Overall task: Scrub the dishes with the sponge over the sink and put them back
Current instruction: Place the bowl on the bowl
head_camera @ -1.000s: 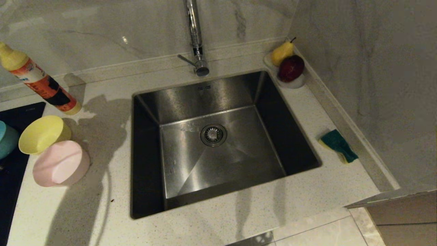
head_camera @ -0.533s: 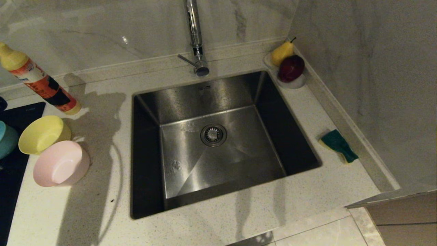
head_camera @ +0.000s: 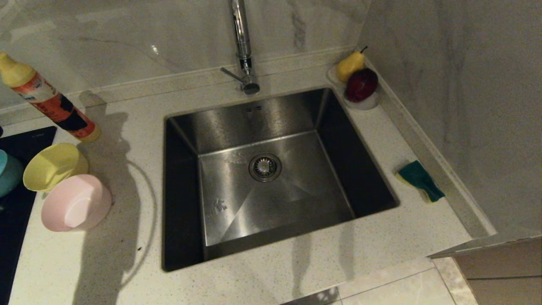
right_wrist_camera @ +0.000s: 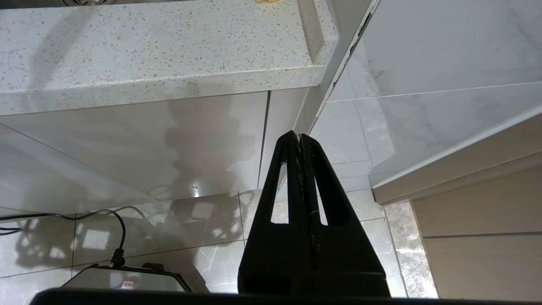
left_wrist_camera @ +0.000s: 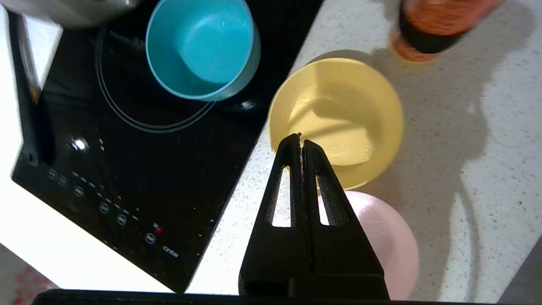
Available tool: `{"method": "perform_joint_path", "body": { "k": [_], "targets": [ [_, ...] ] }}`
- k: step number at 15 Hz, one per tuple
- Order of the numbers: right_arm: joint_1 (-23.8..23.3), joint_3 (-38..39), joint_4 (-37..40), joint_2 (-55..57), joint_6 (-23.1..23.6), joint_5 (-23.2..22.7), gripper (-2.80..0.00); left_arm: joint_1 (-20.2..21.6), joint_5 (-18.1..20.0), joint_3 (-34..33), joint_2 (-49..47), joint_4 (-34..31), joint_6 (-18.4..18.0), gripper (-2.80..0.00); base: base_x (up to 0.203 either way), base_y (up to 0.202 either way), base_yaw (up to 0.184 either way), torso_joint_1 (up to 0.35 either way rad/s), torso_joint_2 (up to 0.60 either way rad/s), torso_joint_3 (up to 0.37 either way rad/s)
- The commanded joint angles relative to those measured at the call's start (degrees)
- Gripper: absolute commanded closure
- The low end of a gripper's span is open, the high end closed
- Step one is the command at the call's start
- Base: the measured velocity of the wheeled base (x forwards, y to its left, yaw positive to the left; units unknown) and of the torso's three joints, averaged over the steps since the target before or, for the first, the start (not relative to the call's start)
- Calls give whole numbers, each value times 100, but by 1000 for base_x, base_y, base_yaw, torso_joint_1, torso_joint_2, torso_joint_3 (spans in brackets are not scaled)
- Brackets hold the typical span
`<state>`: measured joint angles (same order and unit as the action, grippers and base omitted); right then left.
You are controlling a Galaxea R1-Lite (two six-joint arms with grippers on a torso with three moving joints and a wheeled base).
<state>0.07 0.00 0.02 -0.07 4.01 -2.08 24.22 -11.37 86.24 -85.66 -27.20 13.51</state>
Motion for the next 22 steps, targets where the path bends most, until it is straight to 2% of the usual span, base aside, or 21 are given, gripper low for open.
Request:
{"method": "perform_joint_path", "body": {
  "k": [1,3,4,6,9,12,16,17,19,21,22],
  "targets": [
    [1,0,6,-1,3,-3,0,391,303,-33,-68,2,44,0,0,0,0,0,0,0],
    [1,0,-2,-1,3,-3,0,741,441,41,-150,33,2,0,0,0,0,0,0,0],
    [1,-9,2,-1,3,-3,0,958,635,154,-316,43,-13,0,0,0,0,0,0,0],
    [1,0,5,-1,3,-3,0,1257,1264,164,-495,35,19,0,0,0,0,0,0,0],
    [1,0,-2,-1,3,-3,0,1323,1366,42,-661,82,15,0,0,0,0,0,0,0],
    [1,0,-2,-1,3,-3,0,1348,1512,90,-914,406,14,0,0,0,0,0,0,0],
    [1,0,-2,-1,3,-3,0,1340,1590,458,-1355,149,25,0,0,0,0,0,0,0],
    [1,0,-2,-1,3,-3,0,1331,1764,460,-1357,56,39,0,0,0,0,0,0,0],
    [1,0,-2,-1,3,-3,0,1258,2396,524,-1331,-194,130,0,0,0,0,0,0,0],
    [1,0,-2,-1,3,-3,0,1125,2435,778,-1411,-406,329,0,0,0,0,0,0,0],
    [1,0,-2,-1,3,-3,0,1098,2426,877,-1459,-501,438,-280,0,0,0,0,0,0]
  ]
}}
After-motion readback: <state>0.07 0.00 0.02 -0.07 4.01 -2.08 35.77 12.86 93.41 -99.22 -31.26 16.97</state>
